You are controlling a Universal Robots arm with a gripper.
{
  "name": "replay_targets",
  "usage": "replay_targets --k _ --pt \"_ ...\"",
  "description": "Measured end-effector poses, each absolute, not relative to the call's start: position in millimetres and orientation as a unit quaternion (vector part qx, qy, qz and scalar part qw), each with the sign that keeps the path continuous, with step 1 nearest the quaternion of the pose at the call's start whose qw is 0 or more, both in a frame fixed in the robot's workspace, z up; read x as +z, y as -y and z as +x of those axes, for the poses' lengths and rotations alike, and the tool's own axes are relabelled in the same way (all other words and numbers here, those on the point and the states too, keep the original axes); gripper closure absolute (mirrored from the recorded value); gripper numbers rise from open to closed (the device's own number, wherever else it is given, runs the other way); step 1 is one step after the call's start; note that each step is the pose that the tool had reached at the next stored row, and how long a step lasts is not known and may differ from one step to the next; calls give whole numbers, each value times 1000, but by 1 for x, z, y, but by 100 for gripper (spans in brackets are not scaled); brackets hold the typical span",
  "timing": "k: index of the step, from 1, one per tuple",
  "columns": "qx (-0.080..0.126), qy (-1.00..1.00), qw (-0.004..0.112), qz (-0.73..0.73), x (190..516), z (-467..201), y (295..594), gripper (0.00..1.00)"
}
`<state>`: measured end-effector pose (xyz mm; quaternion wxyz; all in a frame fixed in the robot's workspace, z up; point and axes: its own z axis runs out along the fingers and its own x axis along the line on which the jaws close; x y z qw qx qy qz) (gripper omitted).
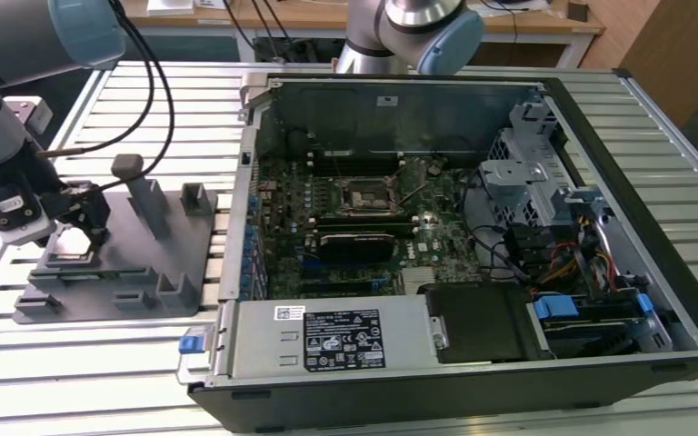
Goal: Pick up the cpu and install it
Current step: 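Pick up the cpu and move it towards the insertion slot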
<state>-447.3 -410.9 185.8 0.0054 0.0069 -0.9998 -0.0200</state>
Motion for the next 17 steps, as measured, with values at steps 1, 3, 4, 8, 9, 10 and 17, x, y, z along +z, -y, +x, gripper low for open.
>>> replay_targets --k 1,3,4,8,9,10,17 --pt "-20 1000 5 7 185 -448 411 27" --pt "-20 1000 5 7 184 -448 411 27" --pt "-20 1000 5 7 183 -448 411 28" --pt "-20 1000 5 7 183 -449 411 35" --pt "-20 1000 5 7 183 -449 411 35" --pt "-20 1000 5 7 183 -449 411 35" --pt "-19 1000 5 5 184 -449 411 36"
